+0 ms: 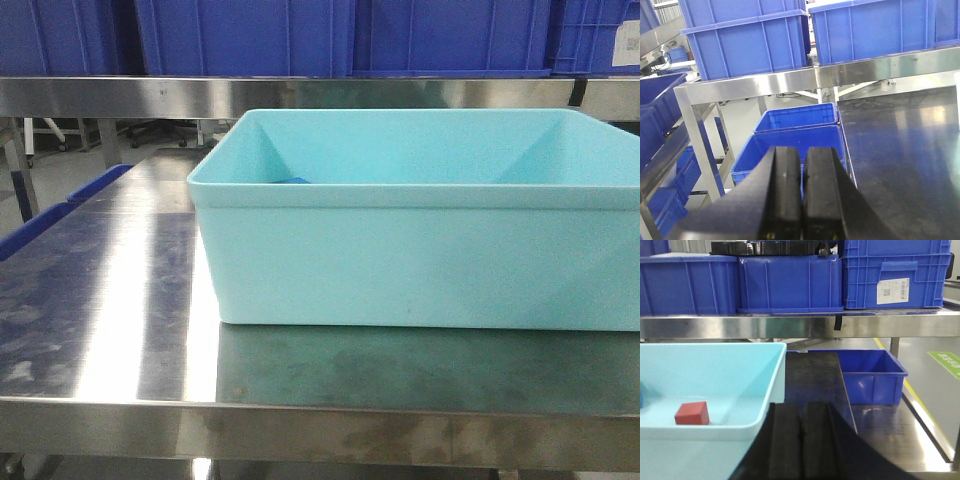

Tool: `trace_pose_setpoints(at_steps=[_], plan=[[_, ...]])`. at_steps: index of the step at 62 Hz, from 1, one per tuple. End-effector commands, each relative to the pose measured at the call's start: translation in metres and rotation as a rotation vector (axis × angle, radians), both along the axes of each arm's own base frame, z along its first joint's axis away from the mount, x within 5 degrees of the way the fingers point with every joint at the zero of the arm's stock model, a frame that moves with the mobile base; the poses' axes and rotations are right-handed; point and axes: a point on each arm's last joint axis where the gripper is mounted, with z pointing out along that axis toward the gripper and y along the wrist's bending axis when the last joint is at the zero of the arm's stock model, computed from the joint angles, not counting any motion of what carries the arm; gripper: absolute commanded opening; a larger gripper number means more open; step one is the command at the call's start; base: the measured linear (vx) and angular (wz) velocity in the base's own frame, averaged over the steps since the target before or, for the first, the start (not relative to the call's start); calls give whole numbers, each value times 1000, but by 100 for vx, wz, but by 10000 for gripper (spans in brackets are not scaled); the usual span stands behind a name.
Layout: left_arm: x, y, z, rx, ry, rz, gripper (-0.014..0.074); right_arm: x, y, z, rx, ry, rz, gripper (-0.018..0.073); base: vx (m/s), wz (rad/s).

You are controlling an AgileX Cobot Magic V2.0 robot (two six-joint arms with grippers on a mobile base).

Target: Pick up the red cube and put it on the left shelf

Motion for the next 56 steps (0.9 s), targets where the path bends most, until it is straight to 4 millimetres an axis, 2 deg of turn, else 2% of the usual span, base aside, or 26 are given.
trace_pose_setpoints(at_steps=[1, 10, 16, 25, 34, 47, 56], plan=[[0, 0, 1, -5, -69, -4, 106, -5, 0, 23, 71, -138, 17, 49, 0, 0], [0, 0, 1, -5, -69, -4, 106, 0, 3, 50, 93, 6, 65, 49, 0, 0], [0, 0, 1, -5, -69, -4, 106, 13, 6, 80, 81, 54, 87, 49, 0, 0], [0, 0, 1, -5, -69, -4, 106, 45, 11, 126, 79, 88, 111, 49, 0, 0], [0, 0, 1, -5, -69, -4, 106, 93, 20, 160, 73, 164, 137, 49, 0, 0], [0, 0, 1, -5, -69, -4, 106, 161, 45, 179, 59, 251, 208, 49, 0, 0], [0, 0, 1, -5, -69, -4, 106, 200, 76, 173, 45, 285, 286, 49, 0, 0]])
